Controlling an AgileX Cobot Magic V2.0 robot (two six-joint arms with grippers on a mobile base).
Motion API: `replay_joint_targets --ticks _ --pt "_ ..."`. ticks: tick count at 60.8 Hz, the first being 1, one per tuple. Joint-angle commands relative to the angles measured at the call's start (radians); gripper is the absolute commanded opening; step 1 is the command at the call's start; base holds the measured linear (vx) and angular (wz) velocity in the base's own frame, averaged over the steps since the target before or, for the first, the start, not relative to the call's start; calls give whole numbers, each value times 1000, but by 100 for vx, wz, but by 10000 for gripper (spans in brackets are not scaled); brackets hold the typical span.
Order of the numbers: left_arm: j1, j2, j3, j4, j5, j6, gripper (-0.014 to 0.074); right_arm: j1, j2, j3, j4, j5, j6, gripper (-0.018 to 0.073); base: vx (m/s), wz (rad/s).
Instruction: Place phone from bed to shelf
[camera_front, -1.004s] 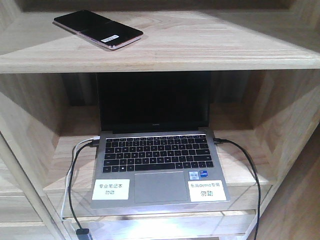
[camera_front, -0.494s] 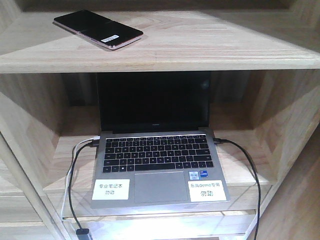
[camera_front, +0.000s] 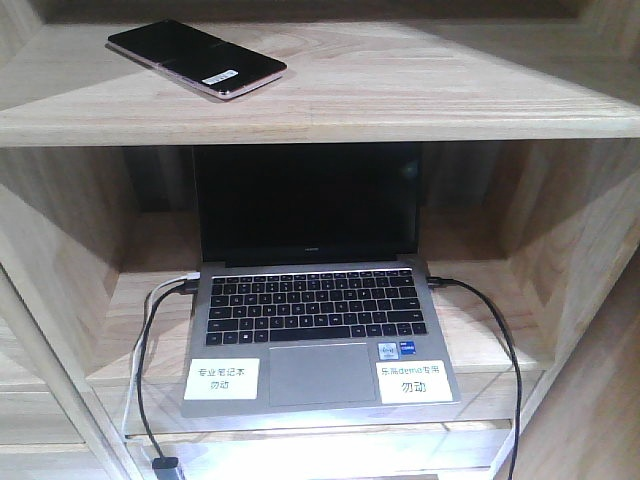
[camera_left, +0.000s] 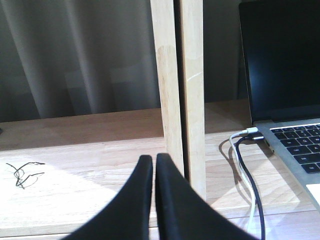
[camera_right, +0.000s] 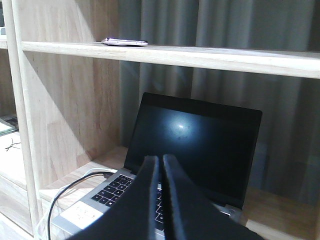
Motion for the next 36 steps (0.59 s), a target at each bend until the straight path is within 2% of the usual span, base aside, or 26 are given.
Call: replay_joint_targets --ticks 1,7,11,17,25,30,36 --pt "0 -10 -26 -5 -70 -4 1 -2 14 -24 6 -65 -3 -3 0 0" --pt "0 -10 -26 -5 -70 -4 1 -2 14 -24 -7 -84 -1 -3 0 0" --pt "0 -10 -26 -5 -70 -4 1 -2 14 -24 -56 -103 25 -3 0 0" --pt "0 -10 -26 -5 -70 -4 1 -4 14 -24 -204 -113 150 -3 0 0" --pt "0 -10 -26 -5 -70 -4 1 -4 14 -24 -469 -113 399 -3 0 0" --pt "0 -10 -26 -5 -70 -4 1 -4 14 -24 -545 -113 450 -3 0 0" --pt "0 -10 -26 -5 -70 -4 1 -35 14 -24 -556 -105 445 -3 0 0"
